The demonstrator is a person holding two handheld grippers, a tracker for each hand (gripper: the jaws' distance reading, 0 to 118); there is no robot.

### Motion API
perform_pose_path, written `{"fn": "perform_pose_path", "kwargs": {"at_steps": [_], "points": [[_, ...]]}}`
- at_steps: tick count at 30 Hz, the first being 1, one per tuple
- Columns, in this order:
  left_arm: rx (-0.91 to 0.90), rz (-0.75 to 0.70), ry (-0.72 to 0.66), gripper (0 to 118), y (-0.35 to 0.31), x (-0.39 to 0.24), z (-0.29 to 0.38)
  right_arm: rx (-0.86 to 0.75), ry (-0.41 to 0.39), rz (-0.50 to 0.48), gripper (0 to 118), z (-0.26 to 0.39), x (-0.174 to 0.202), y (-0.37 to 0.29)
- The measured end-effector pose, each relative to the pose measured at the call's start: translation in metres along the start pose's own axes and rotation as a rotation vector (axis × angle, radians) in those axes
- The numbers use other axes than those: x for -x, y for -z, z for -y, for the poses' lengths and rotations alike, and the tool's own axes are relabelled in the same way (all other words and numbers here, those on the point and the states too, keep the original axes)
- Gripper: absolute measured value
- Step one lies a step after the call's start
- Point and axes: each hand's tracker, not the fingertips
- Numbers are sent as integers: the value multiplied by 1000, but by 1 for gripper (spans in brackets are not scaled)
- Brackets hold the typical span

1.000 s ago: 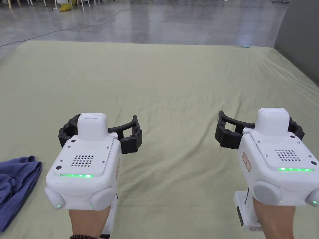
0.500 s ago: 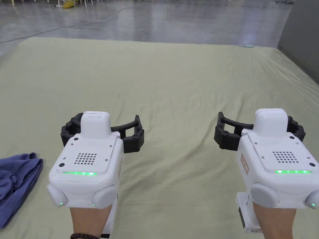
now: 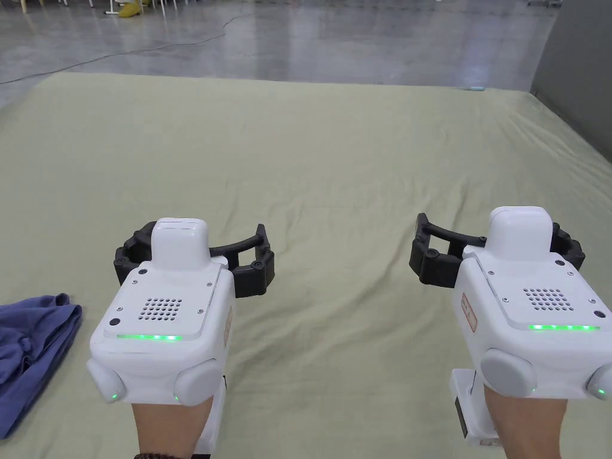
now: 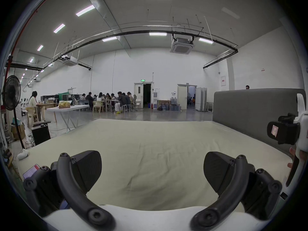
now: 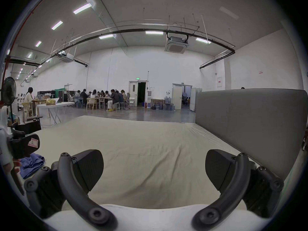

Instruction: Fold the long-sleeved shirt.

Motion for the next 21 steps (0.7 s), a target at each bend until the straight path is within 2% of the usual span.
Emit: {"fn": "perform_pose_path", "kwargs": {"at_steps": [21], "points": [[14, -1, 26, 118, 0, -4, 0, 4, 8, 19, 118, -1, -3, -1]]}}
